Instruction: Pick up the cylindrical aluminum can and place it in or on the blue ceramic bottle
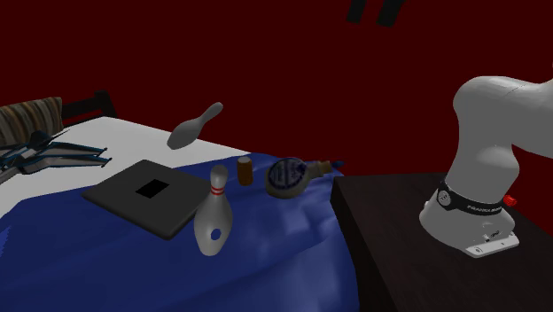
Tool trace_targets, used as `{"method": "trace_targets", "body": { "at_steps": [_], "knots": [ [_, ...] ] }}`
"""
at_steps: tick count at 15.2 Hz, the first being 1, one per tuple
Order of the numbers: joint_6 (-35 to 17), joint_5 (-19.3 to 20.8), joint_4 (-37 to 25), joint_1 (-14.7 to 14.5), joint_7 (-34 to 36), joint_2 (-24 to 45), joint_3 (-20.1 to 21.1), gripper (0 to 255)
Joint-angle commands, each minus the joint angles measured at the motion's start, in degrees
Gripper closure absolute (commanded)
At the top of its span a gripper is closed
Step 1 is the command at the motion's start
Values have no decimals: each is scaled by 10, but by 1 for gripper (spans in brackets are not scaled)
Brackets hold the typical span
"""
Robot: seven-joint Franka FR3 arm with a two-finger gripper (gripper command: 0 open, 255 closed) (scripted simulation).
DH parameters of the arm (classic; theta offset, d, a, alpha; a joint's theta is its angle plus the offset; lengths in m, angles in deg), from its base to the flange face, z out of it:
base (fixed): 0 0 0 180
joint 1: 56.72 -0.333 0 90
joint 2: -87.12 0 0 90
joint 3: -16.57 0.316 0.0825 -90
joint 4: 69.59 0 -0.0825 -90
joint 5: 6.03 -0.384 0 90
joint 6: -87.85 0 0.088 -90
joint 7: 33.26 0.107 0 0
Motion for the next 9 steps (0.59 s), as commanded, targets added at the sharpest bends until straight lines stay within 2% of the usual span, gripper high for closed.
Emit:
{"method": "trace_targets", "body": {
  "at_steps": [1,9],
  "knots": [
    [0,0,0,0,0,0,0,0],
    [-110,29,55,20,-68,73,-63,0]
  ]
}}
